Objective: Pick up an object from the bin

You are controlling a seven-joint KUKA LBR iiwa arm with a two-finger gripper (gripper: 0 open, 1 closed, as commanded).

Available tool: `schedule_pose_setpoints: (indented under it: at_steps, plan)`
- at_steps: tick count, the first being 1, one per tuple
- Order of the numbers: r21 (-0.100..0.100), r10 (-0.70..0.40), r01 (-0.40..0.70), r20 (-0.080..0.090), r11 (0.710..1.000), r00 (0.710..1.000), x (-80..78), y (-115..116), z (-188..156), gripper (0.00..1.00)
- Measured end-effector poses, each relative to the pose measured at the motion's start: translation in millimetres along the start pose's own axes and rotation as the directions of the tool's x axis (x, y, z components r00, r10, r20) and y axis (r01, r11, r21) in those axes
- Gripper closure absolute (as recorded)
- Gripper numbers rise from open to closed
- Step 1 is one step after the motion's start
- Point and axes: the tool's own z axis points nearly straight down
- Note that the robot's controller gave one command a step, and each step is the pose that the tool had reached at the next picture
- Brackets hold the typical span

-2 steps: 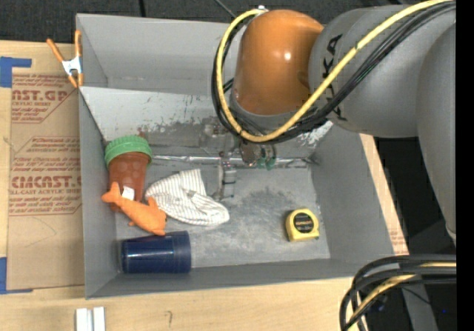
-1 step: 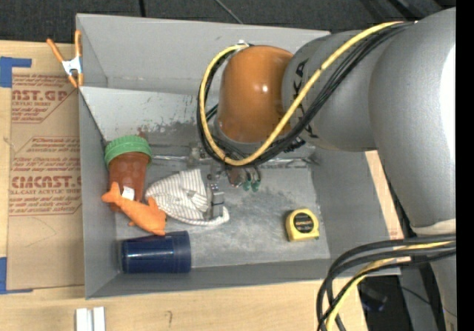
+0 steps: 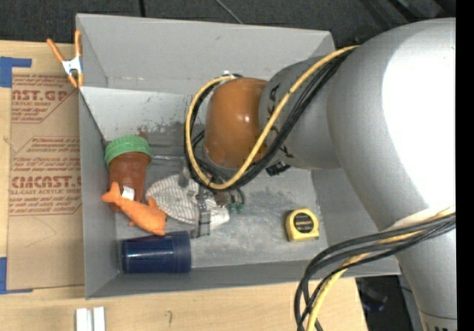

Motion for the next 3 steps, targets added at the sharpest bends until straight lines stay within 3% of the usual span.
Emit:
schedule_pose_setpoints:
  at_steps: [1,2,3]
  plan:
    - [-0.001,0.297,-0.297,0.002,0.955,0.955,-8.3,3,9,1.00]
    - [0.001,0.353,-0.353,-0.002,0.935,0.935,-9.4,4,3,1.00]
    - [0.000,0.295,-0.295,0.001,0.956,0.956,-9.5,0,-138,1.00]
